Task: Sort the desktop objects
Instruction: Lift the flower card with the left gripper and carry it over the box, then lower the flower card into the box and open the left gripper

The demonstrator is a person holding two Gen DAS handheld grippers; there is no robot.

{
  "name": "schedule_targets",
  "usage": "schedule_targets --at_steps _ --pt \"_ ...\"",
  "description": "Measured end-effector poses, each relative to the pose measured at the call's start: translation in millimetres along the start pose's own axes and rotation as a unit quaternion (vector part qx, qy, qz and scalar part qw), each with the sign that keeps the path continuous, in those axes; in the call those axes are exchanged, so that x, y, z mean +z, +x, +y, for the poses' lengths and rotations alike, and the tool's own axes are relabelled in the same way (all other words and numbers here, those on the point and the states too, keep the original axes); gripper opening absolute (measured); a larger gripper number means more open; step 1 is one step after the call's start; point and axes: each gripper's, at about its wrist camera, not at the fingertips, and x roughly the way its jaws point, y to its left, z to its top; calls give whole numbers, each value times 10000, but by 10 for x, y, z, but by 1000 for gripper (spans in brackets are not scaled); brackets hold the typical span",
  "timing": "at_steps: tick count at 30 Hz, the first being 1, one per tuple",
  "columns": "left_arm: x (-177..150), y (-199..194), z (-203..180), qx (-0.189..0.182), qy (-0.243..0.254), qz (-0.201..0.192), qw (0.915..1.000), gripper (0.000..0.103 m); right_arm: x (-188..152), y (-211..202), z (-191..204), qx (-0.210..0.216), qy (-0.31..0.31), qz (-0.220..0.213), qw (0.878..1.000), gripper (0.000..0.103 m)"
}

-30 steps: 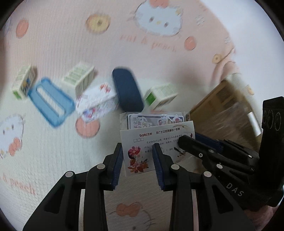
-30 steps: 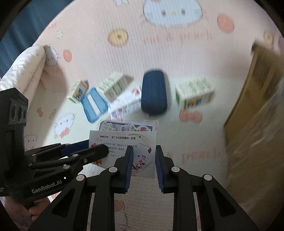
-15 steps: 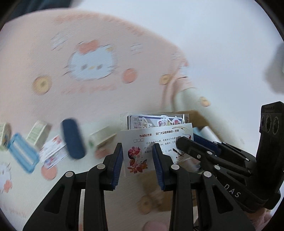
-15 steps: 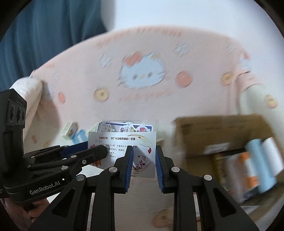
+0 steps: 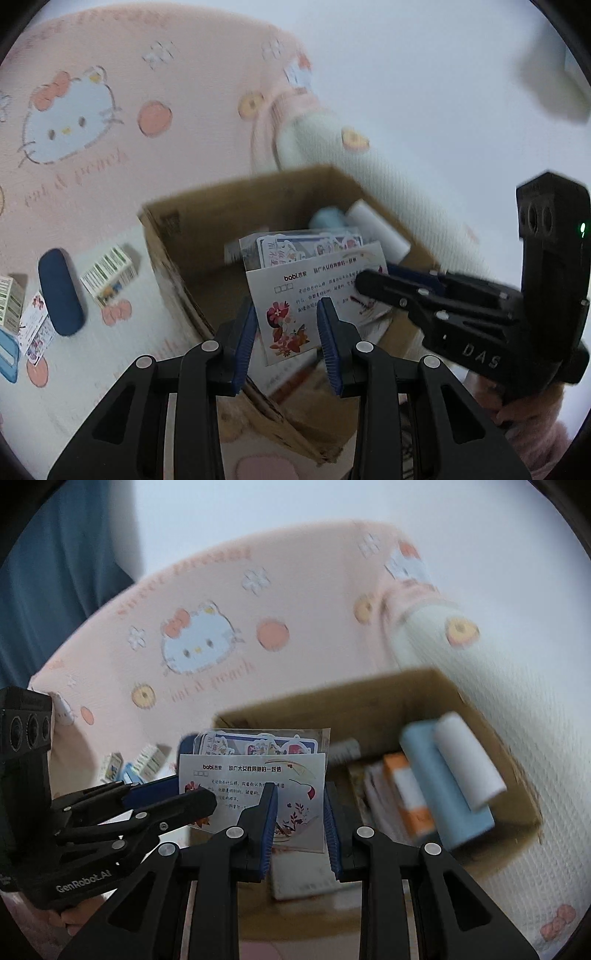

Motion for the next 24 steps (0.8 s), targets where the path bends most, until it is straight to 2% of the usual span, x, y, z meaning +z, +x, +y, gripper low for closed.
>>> schedule_targets --at_steps 4,8,12,15,20,24 --pt "-204 195 -118 33 158 592 9981 36 -113 116 -151 97 -141 479 9987 22" --pt "-313 243 -287 220 528 827 9949 36 -176 220 -254 187 -244 917 9953 22" --pt "-303 304 -406 443 780 1219 9885 36 -192 279 -329 357 -181 1297 9907 22" --pt "-288 297 -423 472 777 1421 9857 39 -168 251 -315 386 -311 1403 9889 22" --pt "-250 268 -347 318 606 1691 9832 40 -182 287 -292 241 -490 1887 9805 22" --pt "-240 247 -292 184 471 1736 9835 40 -188 187 -264 144 -637 1874 9801 22"
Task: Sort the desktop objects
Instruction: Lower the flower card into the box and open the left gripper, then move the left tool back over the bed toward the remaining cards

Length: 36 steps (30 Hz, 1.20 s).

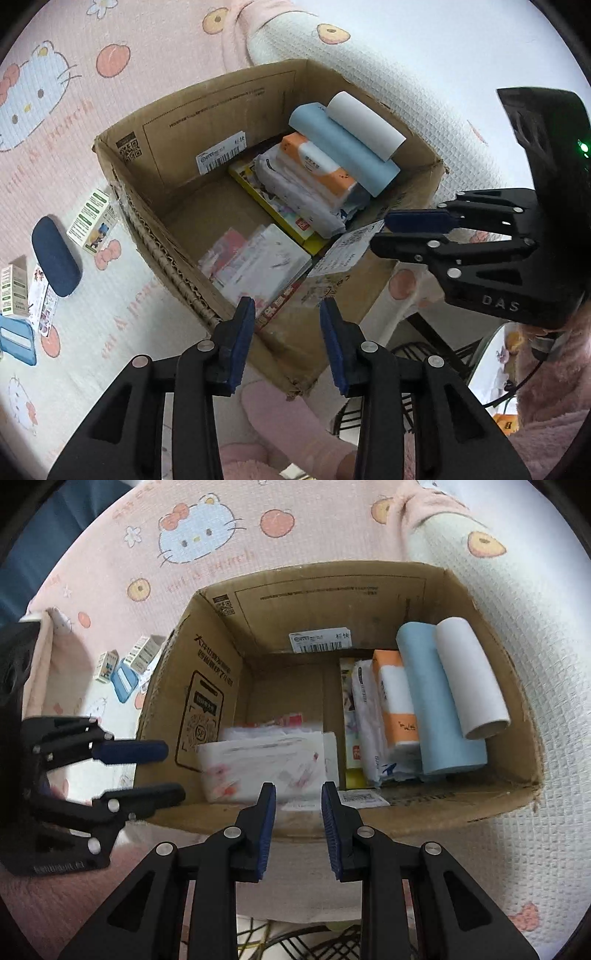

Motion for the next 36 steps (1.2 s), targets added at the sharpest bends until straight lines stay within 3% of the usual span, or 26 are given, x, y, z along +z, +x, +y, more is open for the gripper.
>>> schedule_targets --at_steps 6,8,10,13,17,20,23,24,28,32,36 --pt "-25 -29 -74 207 172 -105 9996 41 -3 -77 25 -121 -25 -29 9999 22" --pt "-21 -106 -84 485 235 -334 9980 43 1 -104 48 -228 -27 3 9997 23" --pt "-14 -182 -70 736 267 -540 9955 52 13 -147 92 -312 -42 -10 9995 23" --pt "-9 -291 18 846 149 -746 9935 53 49 -215 196 -291 -112 -80 9995 25" --pt "-78 -407 220 897 -104 -874 9921 53 136 -320 421 -414 -312 -352 9980 38" --pt "-175 -456 463 938 -312 -916 9909 53 245 -361 628 -183 -423 -566 9973 41" --pt "-323 -490 795 983 -671 -1041 9874 54 350 -369 898 -44 -631 -844 9944 53" --pt "-413 -512 988 1052 -901 -1094 9843 54 370 -358 990 -28 -731 -877 9935 58" --pt "-808 -482 1610 1353 -1745 -1078 9693 62 507 -222 1410 143 -1133 -934 9891 60" --pt "-1236 -365 2138 1357 -2539 -898 9534 62 643 24 1805 290 -1318 -939 9864 61" --pt "-1539 -351 2603 1338 -3126 -987 9352 62 772 327 2138 233 -1346 -975 9858 61"
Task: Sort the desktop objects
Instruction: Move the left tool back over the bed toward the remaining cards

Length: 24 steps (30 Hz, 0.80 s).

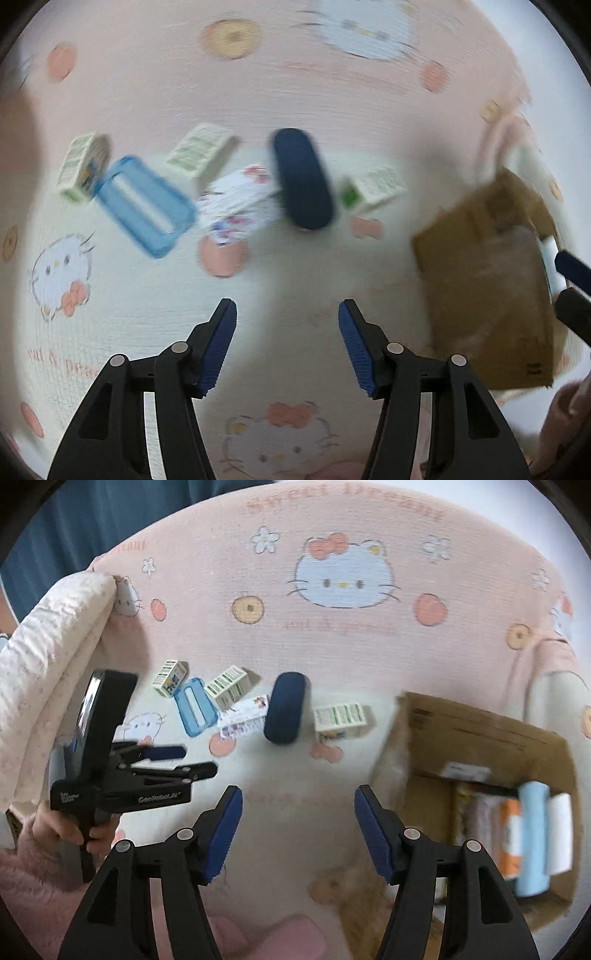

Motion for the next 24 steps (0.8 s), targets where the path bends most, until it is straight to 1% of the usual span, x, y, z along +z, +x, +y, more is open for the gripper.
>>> schedule_targets --at_steps 4,6,7,10,11,13,15,17,19,20,21,22,23,24 --pt "26 68 390 67 -398 -248 9989 62 112 419 236 166 66 135 9997 61" --pt "40 118 502 75 -545 -369 9978 62 133 631 299 271 176 178 9993 61" --pt "44 145 551 82 -618 -417 9972 62 135 769 318 513 276 193 9981 61" --pt "21 250 691 -83 -873 -573 9945 62 118 1047 305 1314 546 12 9898 61" --pt "10 307 734 -150 -975 -588 9934 62 105 1159 307 1416 646 -54 9878 61" --pt "-5 382 783 -223 -1083 -615 9920 61 75 1368 304 1463 855 -214 9853 61" --pt "-20 489 838 -273 -1232 -604 9902 61 53 1544 272 1347 1097 -218 9845 61" --pt "-41 566 870 -357 -1328 -614 9886 61 33 1756 196 1507 1347 -150 9793 60" --pt "-59 649 909 -484 -1465 -670 9858 61 29 1894 151 1681 1462 -116 9748 50" --pt "-68 685 915 -556 -1508 -704 9845 59 33 1952 143 1759 1464 -142 9734 35" --pt "-81 729 916 -610 -1536 -742 9835 53 35 1992 147 1821 1451 -160 9724 27" --pt "-90 762 916 -627 -1551 -758 9830 50 44 2056 161 1899 1421 -138 9714 24" --pt "-94 802 911 -649 -1564 -757 9827 47 55 2101 184 1971 1368 -113 9707 18" --pt "-102 838 900 -685 -1582 -776 9820 47 66 2156 222 2003 1309 -75 9709 17"
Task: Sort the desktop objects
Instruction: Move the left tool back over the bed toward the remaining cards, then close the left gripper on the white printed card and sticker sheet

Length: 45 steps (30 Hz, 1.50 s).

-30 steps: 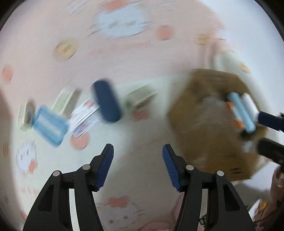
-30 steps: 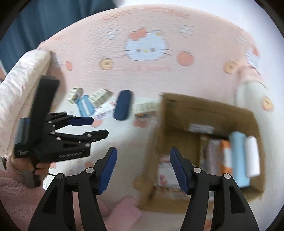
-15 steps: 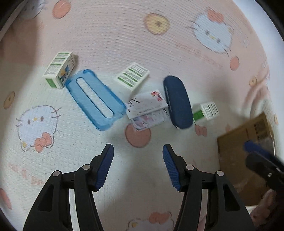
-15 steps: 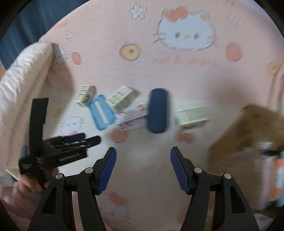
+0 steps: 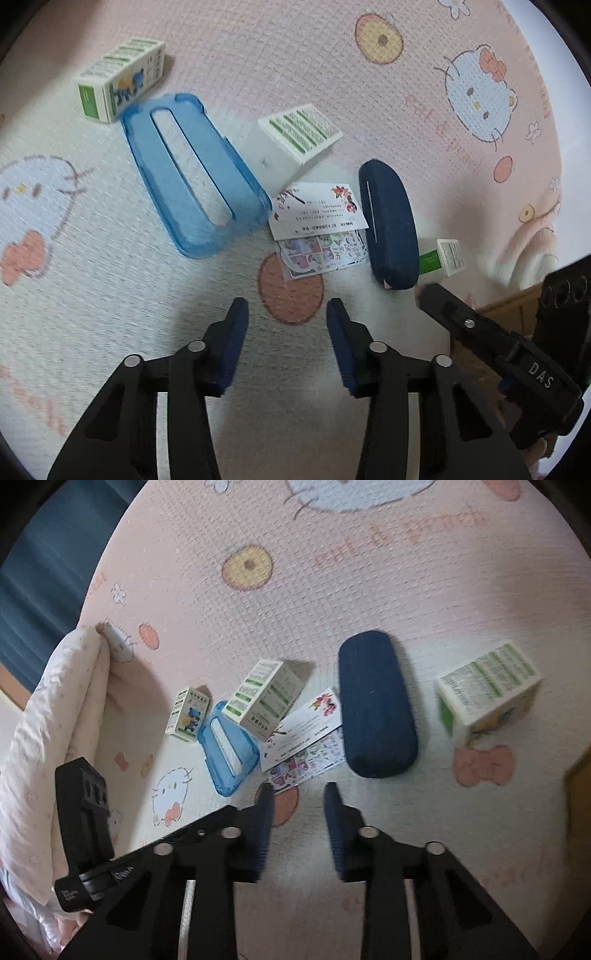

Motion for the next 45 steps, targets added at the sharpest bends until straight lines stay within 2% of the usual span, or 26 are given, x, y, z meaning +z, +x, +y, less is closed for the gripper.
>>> schedule_targets --at_steps 4,6,9,10,11,15,18,21,23,29,33,36,38,43,45 --pt "33 91 2 -67 -105 -161 9998 47 4 268 25 82 -92 79 9999 16" --pt "82 142 12 -31 -150 -209 9997 47 12 368 4 -32 -110 113 9999 16" --pt "135 194 19 -25 -180 -218 9996 47 53 527 -116 -140 23 449 9989 17" --pt "146 202 21 -42 -179 -239 9995 47 70 544 -151 -290 11 462 9985 17" --pt "159 219 15 -25 -176 -258 9995 47 93 532 -183 -462 -72 376 9982 16" --pt "221 296 -8 7 -113 -276 9996 47 160 558 -266 -524 -73 286 9982 16" --pt "293 344 -48 156 -31 -297 9994 47 219 664 -314 -848 -198 195 9960 16" --pt "347 365 -64 209 -34 -288 9994 47 322 726 -425 -527 91 50 9986 16" --pt "355 379 -48 201 -58 -316 9993 47 359 742 -435 -500 126 68 9986 16" --pt "325 384 -13 33 -294 -467 9985 47 247 797 -284 -623 -430 -130 9970 16" --pt "264 410 -127 -35 52 -233 9997 43 209 823 -198 -403 -427 140 9982 16" --pt "132 347 -164 -39 317 -96 9994 43 113 764 -135 -536 -465 269 9971 16" --pt "71 308 -131 -162 278 5 9995 43 -7 650 -146 -515 -341 322 9976 16" --pt "-142 216 -48 -683 135 593 9958 42 -464 289 -279 -379 278 437 9979 16" --pt "-255 173 -56 -724 133 765 9944 42 -661 129 -310 -300 460 596 9967 16"
